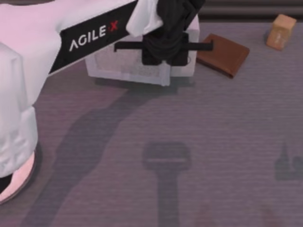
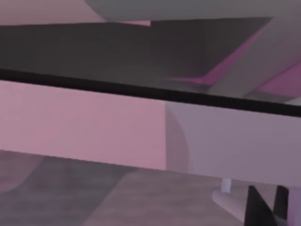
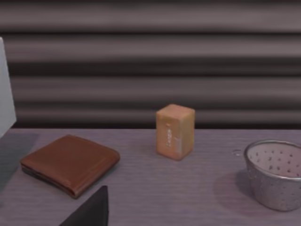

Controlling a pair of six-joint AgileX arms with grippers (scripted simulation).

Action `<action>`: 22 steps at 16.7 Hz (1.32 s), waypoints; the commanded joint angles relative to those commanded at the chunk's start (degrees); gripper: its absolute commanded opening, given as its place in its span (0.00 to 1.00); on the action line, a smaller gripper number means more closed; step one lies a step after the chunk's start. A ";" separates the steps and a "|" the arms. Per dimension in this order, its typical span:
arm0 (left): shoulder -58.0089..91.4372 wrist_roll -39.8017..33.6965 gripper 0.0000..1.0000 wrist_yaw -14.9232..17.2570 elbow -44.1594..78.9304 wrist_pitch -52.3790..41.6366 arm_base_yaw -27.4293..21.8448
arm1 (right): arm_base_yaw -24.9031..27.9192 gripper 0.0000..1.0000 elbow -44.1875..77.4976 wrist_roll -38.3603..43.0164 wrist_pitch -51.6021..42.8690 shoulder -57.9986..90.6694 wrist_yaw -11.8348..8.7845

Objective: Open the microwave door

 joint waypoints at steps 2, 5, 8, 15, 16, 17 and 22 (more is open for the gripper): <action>0.00 0.00 0.00 0.00 0.00 0.00 0.00 | 0.00 1.00 0.00 0.00 0.00 0.00 0.00; -0.45 0.42 0.00 0.52 -0.99 0.63 -0.35 | 0.00 1.00 0.00 0.00 0.00 0.00 0.00; -3.07 2.94 0.00 1.48 -5.15 2.75 0.07 | 0.00 1.00 0.00 0.00 0.00 0.00 0.00; -5.14 4.94 0.00 2.29 -8.29 4.51 0.32 | 0.00 1.00 0.00 0.00 0.00 0.00 0.00; -5.14 4.94 0.00 2.29 -8.29 4.51 0.32 | 0.00 1.00 0.00 0.00 0.00 0.00 0.00; -5.14 4.94 0.00 2.29 -8.29 4.51 0.32 | 0.00 1.00 0.00 0.00 0.00 0.00 0.00; -5.14 4.94 0.00 2.29 -8.29 4.51 0.32 | 0.00 1.00 0.00 0.00 0.00 0.00 0.00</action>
